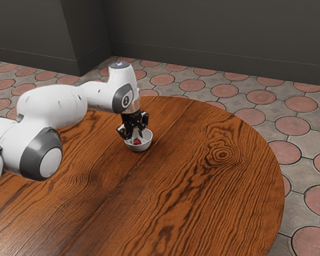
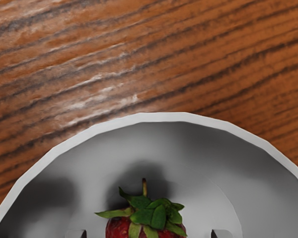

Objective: Take strawberry from the bowl

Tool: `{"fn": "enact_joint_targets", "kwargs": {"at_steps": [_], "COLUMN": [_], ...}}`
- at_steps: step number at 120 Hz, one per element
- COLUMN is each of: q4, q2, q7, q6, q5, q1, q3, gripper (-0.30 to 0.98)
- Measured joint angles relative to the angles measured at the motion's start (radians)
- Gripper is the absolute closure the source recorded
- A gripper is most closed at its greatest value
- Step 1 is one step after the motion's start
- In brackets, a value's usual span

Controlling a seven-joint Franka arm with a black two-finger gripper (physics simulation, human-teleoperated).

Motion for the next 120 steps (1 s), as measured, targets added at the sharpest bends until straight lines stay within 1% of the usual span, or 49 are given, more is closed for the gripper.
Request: {"fn": "enact_joint_targets", "kwargs": {"at_steps": [51, 84, 110, 120], "q4": [0.007, 0.019, 0.028, 0.030], "q2": [0.019, 0.033, 0.044, 0.044], "q7": [0.004, 0.006, 0.007, 0.007], "q6": [0.008, 0.009, 0.009, 0.008], "q5": [0.001, 0.000, 0.001, 0.002], "q1": [0.002, 0.006, 0.007, 0.008], "q3": [-0.001, -0.002, -0.002, -0.004], "gripper": [0.45, 0.52, 0.54, 0.56]}}
